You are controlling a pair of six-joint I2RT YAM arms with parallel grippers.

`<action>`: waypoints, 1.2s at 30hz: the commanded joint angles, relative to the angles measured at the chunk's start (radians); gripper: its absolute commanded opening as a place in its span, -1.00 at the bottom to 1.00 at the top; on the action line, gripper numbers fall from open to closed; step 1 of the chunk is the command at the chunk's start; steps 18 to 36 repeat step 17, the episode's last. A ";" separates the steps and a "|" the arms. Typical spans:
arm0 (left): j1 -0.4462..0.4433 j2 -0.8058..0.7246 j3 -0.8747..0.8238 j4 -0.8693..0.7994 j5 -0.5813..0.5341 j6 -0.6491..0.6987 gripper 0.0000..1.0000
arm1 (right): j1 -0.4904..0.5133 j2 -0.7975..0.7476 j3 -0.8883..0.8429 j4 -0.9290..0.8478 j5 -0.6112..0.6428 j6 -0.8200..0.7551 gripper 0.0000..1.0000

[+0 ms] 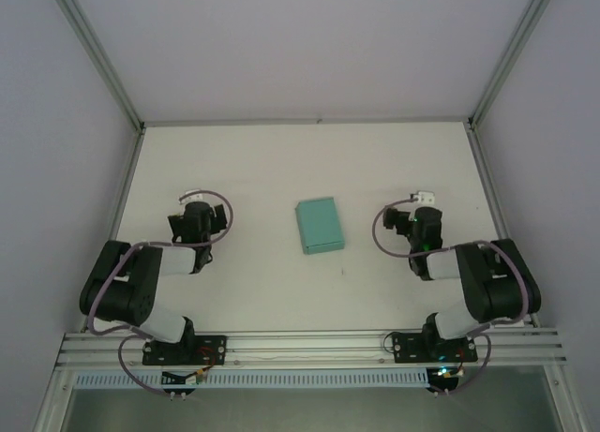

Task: Assemble paper box

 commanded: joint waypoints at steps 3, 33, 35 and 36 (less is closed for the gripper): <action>0.060 0.019 0.022 0.128 0.139 0.017 1.00 | -0.070 0.019 0.102 0.013 -0.103 0.052 1.00; 0.071 0.053 -0.020 0.231 0.176 0.023 1.00 | -0.071 0.011 0.110 -0.015 -0.200 0.021 1.00; 0.071 0.053 -0.020 0.231 0.176 0.023 1.00 | -0.071 0.011 0.110 -0.015 -0.200 0.021 1.00; 0.071 0.053 -0.020 0.231 0.176 0.023 1.00 | -0.071 0.011 0.110 -0.015 -0.200 0.021 1.00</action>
